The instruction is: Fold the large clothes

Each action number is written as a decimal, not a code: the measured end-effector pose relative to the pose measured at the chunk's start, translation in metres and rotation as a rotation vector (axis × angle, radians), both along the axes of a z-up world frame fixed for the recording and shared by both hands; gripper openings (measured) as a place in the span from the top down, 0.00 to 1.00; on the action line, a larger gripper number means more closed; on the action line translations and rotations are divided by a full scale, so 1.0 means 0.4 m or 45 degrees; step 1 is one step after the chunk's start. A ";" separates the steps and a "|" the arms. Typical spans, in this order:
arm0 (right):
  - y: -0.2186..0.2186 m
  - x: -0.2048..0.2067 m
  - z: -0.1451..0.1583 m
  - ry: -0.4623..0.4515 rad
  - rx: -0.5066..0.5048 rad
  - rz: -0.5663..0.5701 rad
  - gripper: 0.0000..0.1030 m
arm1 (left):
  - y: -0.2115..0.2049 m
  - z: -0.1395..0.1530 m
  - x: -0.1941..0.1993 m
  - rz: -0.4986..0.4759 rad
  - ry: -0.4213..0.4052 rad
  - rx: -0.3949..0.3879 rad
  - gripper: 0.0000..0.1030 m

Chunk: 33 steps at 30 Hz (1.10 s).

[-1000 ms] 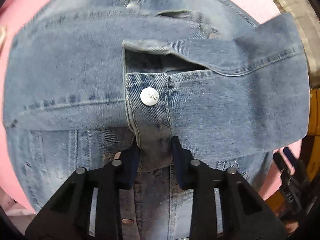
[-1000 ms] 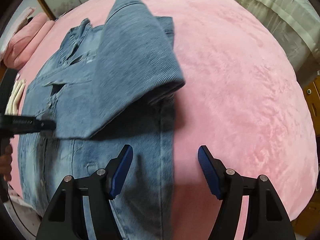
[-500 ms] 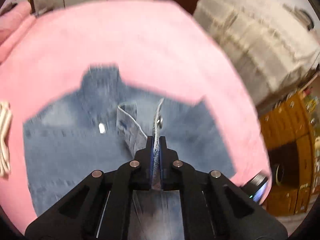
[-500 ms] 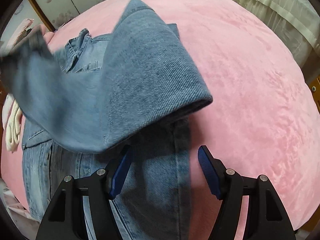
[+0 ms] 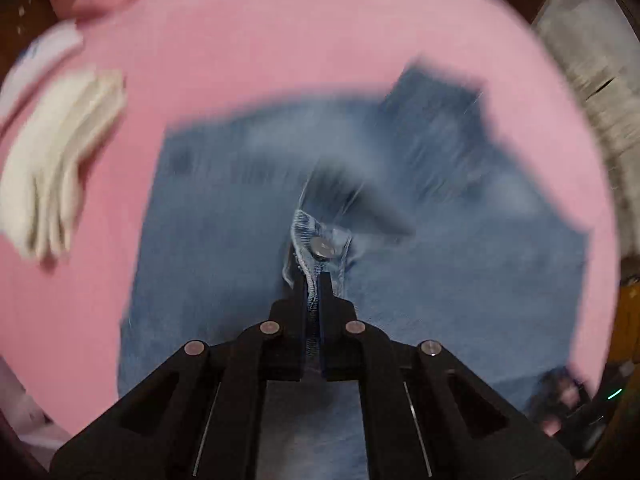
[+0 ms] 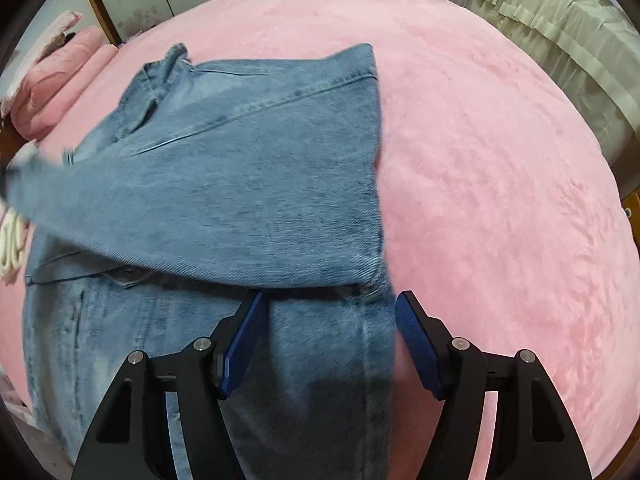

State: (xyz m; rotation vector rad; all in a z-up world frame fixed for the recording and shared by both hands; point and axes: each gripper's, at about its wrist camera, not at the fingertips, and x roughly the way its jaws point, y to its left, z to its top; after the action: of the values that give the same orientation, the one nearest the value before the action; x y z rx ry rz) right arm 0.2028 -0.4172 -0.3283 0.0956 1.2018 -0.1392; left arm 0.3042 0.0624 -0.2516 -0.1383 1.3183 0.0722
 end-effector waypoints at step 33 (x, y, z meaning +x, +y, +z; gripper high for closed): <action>0.146 -0.016 0.052 0.047 0.550 -0.030 0.99 | -0.030 0.013 -0.116 0.040 0.053 -0.218 0.94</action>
State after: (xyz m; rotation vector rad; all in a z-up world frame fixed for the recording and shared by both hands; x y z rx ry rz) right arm 0.1964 -0.3587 -0.3076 0.4868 1.2524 0.1010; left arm 0.2577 0.0502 -0.2466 -0.3043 1.3636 -0.0116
